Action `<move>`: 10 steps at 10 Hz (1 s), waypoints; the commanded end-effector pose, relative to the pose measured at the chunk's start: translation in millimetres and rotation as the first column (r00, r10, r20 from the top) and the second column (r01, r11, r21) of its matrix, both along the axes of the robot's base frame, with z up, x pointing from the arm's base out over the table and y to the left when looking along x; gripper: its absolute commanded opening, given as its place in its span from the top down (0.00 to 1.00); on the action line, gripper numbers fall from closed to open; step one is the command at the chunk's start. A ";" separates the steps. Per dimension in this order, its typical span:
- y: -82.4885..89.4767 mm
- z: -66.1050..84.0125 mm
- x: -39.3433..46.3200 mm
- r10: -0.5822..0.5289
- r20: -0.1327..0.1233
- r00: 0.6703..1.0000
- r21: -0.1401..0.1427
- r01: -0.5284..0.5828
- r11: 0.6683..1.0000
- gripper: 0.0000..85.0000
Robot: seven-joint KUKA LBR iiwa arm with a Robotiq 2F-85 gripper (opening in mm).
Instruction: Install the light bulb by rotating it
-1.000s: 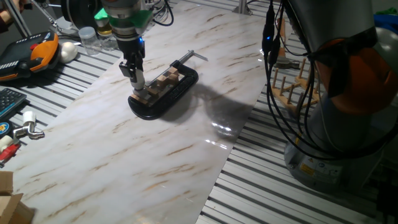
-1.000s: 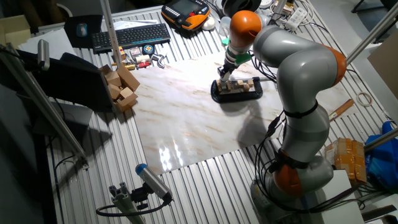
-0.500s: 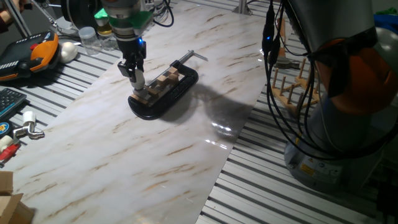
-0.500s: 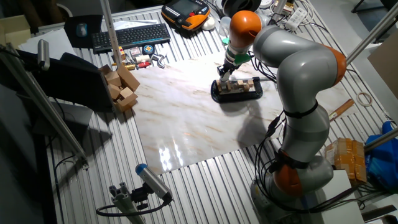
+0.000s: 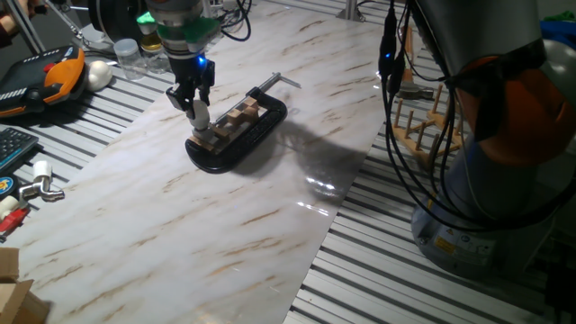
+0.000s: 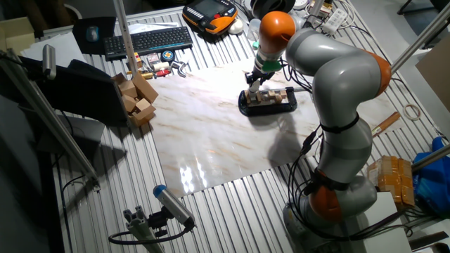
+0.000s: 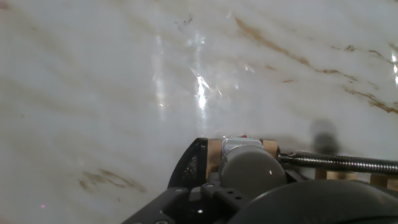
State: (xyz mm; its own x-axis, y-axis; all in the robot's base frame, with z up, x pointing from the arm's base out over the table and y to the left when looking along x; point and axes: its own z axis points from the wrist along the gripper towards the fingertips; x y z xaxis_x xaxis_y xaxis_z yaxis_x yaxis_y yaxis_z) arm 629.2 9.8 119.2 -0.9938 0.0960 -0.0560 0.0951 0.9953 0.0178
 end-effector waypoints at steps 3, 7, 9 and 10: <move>0.2 -0.7 0.1 -0.068 -0.005 0.998 0.008 0.068 0.998 1.00; 0.1 -0.2 0.2 -0.189 -0.005 0.982 0.015 0.189 0.982 1.00; 0.0 0.4 0.1 -0.233 0.002 0.973 0.013 0.233 0.972 1.00; 0.0 0.4 0.1 -0.257 0.002 0.967 0.015 0.256 0.966 1.00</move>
State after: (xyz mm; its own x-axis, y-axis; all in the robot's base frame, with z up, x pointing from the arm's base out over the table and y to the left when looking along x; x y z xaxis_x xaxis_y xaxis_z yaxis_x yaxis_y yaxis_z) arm 629.2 9.9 119.3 -0.9349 0.3505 -0.0564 0.3491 0.9365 0.0329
